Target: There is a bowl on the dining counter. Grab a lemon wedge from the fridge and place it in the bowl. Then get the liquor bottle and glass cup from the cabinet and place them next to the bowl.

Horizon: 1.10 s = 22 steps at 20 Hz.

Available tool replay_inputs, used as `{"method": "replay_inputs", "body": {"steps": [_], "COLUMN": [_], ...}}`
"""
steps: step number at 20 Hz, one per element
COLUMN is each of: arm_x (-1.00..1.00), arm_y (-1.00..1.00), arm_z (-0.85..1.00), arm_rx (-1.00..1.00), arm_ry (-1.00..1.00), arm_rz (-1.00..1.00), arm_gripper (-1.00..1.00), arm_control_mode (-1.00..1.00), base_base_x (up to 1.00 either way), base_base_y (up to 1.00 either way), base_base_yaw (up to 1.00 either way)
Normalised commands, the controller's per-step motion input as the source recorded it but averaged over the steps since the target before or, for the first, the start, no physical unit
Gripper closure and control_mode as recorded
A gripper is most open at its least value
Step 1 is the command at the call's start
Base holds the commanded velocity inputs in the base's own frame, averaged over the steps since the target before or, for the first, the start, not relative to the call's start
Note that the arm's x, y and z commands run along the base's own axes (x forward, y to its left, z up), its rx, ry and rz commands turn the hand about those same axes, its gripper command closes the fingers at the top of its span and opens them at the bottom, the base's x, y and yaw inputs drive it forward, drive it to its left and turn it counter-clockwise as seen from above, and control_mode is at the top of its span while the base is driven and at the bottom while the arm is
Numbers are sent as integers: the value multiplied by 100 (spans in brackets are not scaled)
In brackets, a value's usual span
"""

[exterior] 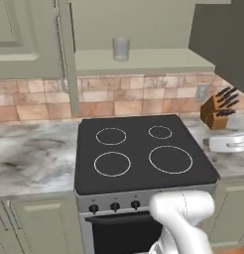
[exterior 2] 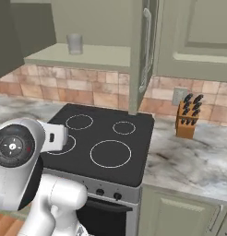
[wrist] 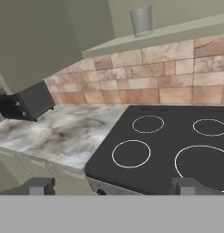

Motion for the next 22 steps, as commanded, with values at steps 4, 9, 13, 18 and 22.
{"method": "replay_inputs", "body": {"steps": [4,9,13,18,22], "arm_x": [0,0,0,0,20], "arm_y": [0,0,0,0,10], "arm_z": [0,0,0,0,1], "arm_rx": [0,0,0,0,-3], "arm_ry": [0,0,0,0,-4], "arm_rz": [0,0,0,0,10], "arm_gripper": [-100,-100,-100,-100,-100], "arm_control_mode": [100,100,100,100,-100], "base_base_x": [78,66,48,29,20], "base_base_y": [43,56,30,21,15], "base_base_yaw": [-34,-28,-14,5,5]}}
